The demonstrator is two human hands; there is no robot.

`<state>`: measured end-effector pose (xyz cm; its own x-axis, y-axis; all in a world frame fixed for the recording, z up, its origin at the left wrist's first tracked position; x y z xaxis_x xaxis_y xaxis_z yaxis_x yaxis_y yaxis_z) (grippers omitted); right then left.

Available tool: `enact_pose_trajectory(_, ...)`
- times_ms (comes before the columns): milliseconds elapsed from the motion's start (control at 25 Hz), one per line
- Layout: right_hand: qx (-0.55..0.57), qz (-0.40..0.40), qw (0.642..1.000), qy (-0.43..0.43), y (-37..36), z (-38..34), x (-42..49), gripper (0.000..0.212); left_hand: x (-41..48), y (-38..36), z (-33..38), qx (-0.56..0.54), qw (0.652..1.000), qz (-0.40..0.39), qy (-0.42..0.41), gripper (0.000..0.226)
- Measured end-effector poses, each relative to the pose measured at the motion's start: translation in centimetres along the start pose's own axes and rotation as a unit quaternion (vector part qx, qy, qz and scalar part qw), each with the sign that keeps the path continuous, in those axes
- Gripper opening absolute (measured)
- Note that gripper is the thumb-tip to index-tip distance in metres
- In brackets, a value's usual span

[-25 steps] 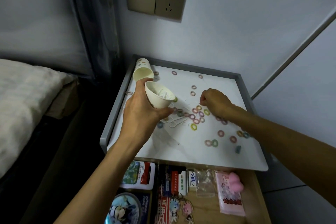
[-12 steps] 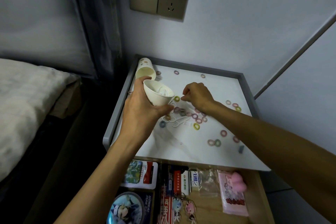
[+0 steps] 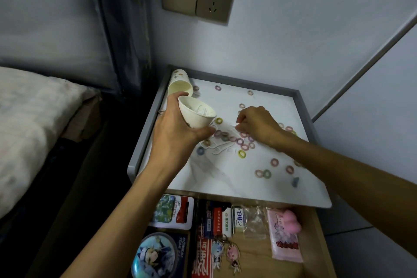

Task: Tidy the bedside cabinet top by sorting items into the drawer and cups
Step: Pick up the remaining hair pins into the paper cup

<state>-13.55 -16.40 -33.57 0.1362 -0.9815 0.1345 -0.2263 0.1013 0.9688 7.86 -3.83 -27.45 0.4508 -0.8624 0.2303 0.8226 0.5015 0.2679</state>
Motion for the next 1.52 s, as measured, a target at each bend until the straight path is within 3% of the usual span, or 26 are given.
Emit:
enact_pose_trajectory(200,-0.080,-0.015,0.997,0.009,-1.1,-0.2,-1.7,0.024,-0.3,-0.4,0.3,-0.003,1.000,0.000,-0.003,0.080)
enact_pose_trajectory(360,-0.172,-0.037,0.984,0.039,-0.7,-1.7,-1.7,0.009,-0.2,-0.4,0.1,0.008,1.000,0.000,-0.001,0.080)
enact_pose_trajectory(520,-0.206,-0.077,0.975,0.043,-1.0,-1.8,-1.6,0.014,-0.3,-0.5,0.3,0.010,1.000,-0.003,-0.006,0.081)
enact_pose_trajectory(840,-0.025,-0.012,0.998,-0.062,2.6,1.4,0.2,0.025,-0.3,-0.7,-0.3,0.016,1.000,-0.016,-0.005,0.081)
enact_pose_trajectory(960,0.109,0.007,0.992,-0.061,3.6,1.1,-0.1,0.014,-0.5,-1.1,-0.3,0.025,0.999,-0.027,-0.009,0.080)
enact_pose_trajectory(1120,0.204,0.048,0.976,0.053,7.7,-2.9,-0.6,0.023,-0.7,-1.5,-0.6,0.031,0.999,-0.041,-0.010,0.081)
enact_pose_trajectory(1360,0.114,-0.091,0.942,0.302,9.5,-14.3,-4.2,0.021,-1.0,-2.0,-0.1,0.036,0.998,-0.051,-0.023,0.079)
enact_pose_trajectory(1440,0.099,-0.090,0.934,0.331,9.0,-15.4,-5.0,0.026,-1.1,-2.0,0.2,0.024,0.998,-0.051,-0.025,0.077)
enact_pose_trajectory(1520,0.164,-0.082,0.942,0.282,9.4,-14.4,-4.7,0.027,-1.1,-1.9,0.3,0.021,0.998,-0.051,-0.030,0.078)
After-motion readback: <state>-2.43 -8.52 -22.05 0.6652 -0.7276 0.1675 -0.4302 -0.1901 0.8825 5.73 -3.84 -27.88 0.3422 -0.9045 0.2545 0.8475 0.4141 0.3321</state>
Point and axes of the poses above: each hand's wrist, its own x-axis towards the middle knuckle, its own y-axis out of the back of the hand, z = x × y, the point moved 9 cm from there along x, towards the middle knuckle, and after that the axes turned 14 degrees about z, right-handed, at the moved point
